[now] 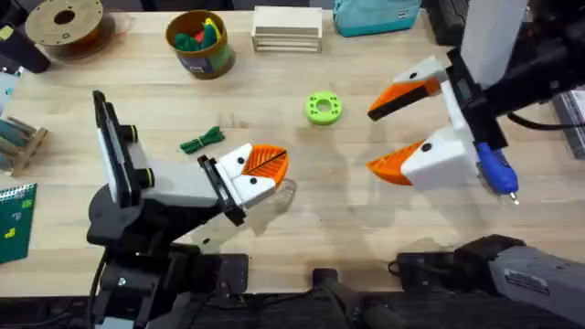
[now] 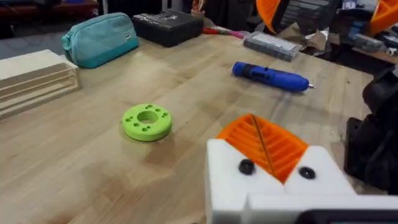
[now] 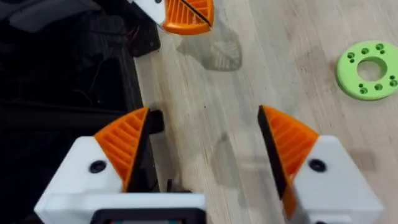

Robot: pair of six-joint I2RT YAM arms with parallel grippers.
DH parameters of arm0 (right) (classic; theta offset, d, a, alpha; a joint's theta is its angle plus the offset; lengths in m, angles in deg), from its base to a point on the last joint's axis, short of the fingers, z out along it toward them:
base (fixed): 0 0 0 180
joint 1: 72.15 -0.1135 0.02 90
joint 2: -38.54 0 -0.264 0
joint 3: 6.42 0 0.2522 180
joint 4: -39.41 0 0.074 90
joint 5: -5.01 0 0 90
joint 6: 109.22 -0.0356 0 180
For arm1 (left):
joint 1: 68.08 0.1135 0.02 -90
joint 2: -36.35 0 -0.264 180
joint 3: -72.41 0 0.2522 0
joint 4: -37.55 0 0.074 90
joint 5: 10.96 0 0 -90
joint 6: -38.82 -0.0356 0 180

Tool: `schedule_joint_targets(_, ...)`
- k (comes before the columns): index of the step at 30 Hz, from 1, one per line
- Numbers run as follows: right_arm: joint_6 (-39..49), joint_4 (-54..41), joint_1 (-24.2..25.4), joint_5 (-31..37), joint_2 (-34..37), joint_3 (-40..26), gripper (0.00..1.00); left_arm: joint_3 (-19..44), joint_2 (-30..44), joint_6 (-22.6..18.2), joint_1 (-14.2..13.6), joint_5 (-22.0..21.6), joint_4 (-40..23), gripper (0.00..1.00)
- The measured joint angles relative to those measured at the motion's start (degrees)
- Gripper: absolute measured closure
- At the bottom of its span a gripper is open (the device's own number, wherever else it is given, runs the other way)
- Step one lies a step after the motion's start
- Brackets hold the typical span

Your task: Pick up the gripper from the table and insert it into the empty holder that is missing its gripper. Then pick up a screw, insert it into the mounting hole, and use the screwdriver to tighten it. Finally, clean up the table by picking up the vegetable and placing it into the bucket.

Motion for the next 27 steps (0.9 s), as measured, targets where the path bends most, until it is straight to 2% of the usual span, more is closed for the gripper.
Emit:
schedule_joint_targets(12,-0.37,0.28,0.00,0.00,0.00,0.00,0.010,0.00,0.00,0.00,0.00,0.00,0.01,0.996)
schedule_joint_targets(19,-7.00,5.19,1.33,0.28,0.00,0.00,0.010,0.00,0.00,-0.02,0.00,0.00,0.01,0.996)
schedule_joint_targets(20,-12.66,11.32,4.22,6.02,0.02,0.00,0.010,0.00,0.01,-0.01,0.00,0.00,0.00,0.996)
schedule_joint_targets(27,-22.77,19.71,10.45,25.71,0.89,0.02,0.010,0.00,0.00,0.00,0.00,0.00,-0.01,0.996)
